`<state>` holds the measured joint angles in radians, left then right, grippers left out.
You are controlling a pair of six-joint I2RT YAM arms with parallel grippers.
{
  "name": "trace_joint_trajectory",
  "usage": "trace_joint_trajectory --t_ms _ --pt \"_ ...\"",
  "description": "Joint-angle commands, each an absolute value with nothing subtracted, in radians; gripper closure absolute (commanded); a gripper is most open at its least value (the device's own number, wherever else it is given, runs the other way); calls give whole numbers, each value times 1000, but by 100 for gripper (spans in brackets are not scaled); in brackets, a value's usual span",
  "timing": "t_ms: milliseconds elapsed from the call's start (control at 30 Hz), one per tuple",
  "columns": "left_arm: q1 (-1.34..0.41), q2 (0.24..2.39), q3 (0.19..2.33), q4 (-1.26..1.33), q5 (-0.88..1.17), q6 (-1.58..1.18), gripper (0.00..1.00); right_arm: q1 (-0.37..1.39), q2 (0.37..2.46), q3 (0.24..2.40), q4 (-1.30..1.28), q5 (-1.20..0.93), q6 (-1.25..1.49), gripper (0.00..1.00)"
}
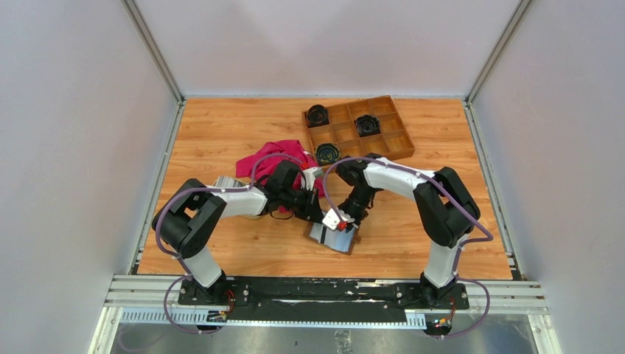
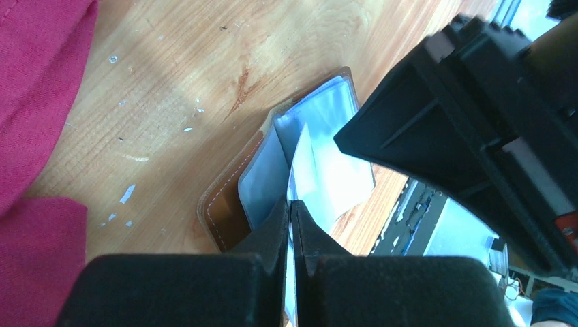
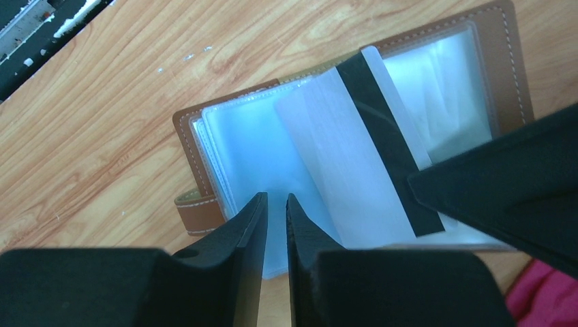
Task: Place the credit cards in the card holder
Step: Insert the credit card into the card holder.
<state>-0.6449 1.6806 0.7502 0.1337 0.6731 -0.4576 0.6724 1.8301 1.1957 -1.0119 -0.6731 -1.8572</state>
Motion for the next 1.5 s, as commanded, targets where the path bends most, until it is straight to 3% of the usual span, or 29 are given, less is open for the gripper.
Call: trace_joint_trajectory --t_ms 0,600,1467 --pt "-657 1702 741 134 681 -455 100 623 1792 1202 -1046 -680 -1861 79" --pt "-661 1728 854 -178 616 -362 100 618 1875 1204 -1032 -650 -1849 82" --pt "-682 1851 1006 -338 669 -343 100 646 1853 1195 -1000 -661 -1835 83"
